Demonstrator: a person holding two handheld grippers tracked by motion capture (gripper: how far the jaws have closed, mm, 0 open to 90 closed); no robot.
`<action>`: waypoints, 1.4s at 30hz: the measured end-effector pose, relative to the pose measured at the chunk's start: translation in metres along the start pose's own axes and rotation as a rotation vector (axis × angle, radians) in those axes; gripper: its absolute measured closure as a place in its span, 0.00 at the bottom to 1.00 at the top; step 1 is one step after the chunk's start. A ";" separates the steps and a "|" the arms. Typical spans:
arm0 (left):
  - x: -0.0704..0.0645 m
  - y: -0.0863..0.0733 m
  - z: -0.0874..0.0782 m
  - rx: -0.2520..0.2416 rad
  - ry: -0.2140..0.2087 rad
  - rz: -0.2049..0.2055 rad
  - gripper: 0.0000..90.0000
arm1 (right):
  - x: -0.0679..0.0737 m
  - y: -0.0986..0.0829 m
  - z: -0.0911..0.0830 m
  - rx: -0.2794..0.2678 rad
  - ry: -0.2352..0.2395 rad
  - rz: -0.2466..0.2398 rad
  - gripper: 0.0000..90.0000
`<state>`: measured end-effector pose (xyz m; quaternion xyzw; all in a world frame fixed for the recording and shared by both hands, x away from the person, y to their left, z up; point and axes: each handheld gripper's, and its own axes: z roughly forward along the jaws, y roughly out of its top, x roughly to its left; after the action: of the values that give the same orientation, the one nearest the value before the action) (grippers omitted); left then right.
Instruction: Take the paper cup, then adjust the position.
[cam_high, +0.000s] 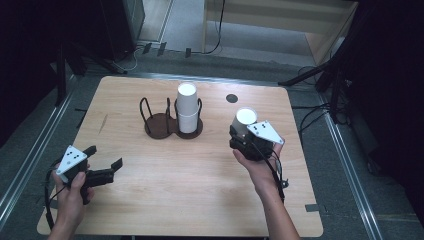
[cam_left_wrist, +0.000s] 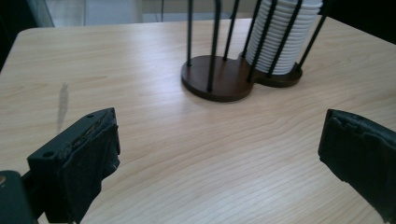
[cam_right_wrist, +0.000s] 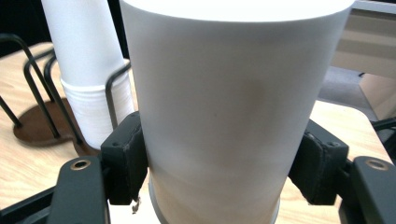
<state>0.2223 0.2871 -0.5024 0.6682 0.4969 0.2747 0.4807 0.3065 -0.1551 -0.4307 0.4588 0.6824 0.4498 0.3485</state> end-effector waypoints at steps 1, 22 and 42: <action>-0.003 0.003 0.001 0.003 -0.007 0.008 0.00 | 0.001 -0.003 -0.001 0.003 -0.009 -0.009 0.33; -0.077 0.050 0.037 0.043 -0.161 0.113 0.00 | 0.026 -0.049 -0.012 0.033 -0.074 -0.175 0.32; -0.101 0.044 0.053 0.127 -0.271 0.136 0.00 | 0.068 -0.076 -0.011 0.013 -0.136 -0.469 0.32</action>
<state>0.2485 0.1717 -0.4713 0.7603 0.3976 0.1819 0.4804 0.2500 -0.1079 -0.5018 0.3191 0.7481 0.3205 0.4856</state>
